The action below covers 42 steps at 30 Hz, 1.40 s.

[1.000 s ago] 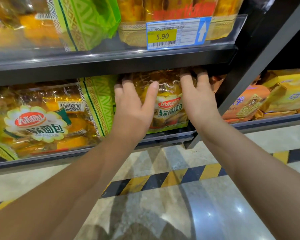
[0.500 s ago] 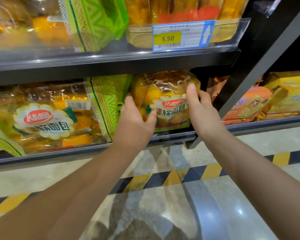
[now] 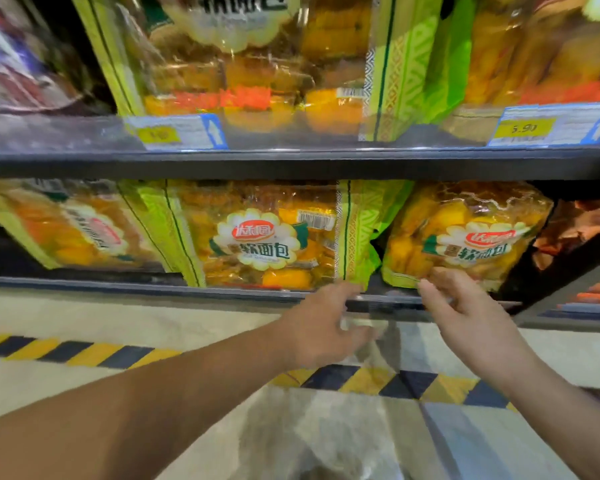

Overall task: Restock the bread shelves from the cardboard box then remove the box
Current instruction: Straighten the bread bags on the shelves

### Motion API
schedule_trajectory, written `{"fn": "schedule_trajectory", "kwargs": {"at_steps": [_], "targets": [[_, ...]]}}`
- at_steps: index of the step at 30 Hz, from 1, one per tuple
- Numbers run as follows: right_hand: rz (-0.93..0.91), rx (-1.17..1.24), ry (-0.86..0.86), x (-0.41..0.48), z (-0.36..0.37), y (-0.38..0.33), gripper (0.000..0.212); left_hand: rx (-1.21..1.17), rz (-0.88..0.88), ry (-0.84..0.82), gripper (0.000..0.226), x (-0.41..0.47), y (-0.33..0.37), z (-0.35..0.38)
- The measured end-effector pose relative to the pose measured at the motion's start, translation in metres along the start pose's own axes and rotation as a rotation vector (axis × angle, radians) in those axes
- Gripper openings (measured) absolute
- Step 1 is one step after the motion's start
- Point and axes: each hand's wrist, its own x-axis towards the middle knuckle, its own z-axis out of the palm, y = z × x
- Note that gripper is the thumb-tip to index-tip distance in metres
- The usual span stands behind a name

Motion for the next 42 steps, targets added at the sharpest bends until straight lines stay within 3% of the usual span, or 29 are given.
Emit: {"fn": "schedule_trajectory", "kwargs": {"at_steps": [2,4,6,8,14,18,22,26,36,42], "targets": [[-0.101,-0.023,-0.024,-0.002,0.014,-0.020,0.068,-0.048,-0.035,0.131,0.055,-0.020,-0.024,-0.022],[-0.152,-0.033,-0.062,-0.001,0.031,-0.037,0.070,-0.101,-0.132,0.400,0.047,-0.038,-0.055,-0.049],[-0.110,-0.030,-0.126,0.002,0.049,-0.051,0.071,-0.144,-0.319,0.622,0.057,-0.054,-0.084,-0.076],[-0.047,-0.065,-0.168,0.013,0.064,-0.060,0.068,-0.170,-0.426,0.711,0.067,-0.064,-0.110,-0.098],[0.053,-0.303,-0.070,0.041,0.081,-0.067,0.055,-0.049,-0.337,0.533,0.076,-0.058,-0.149,-0.116],[-0.001,-0.418,-0.070,0.057,0.077,-0.066,0.041,0.176,-0.365,0.598,0.040,-0.032,-0.160,-0.126],[0.003,-0.504,-0.006,0.069,0.076,-0.059,0.022,0.260,-0.370,0.648,0.034,-0.017,-0.163,-0.133],[0.117,-0.543,0.118,0.071,0.069,-0.045,0.044,0.311,-0.288,0.666,0.035,-0.010,-0.154,-0.126],[0.122,-0.632,0.062,0.068,0.074,-0.054,0.062,0.274,-0.366,0.691,0.040,-0.020,-0.161,-0.142],[0.183,-0.559,0.079,0.061,0.076,-0.054,0.051,0.165,-0.351,0.681,0.035,-0.025,-0.160,-0.141]]}}
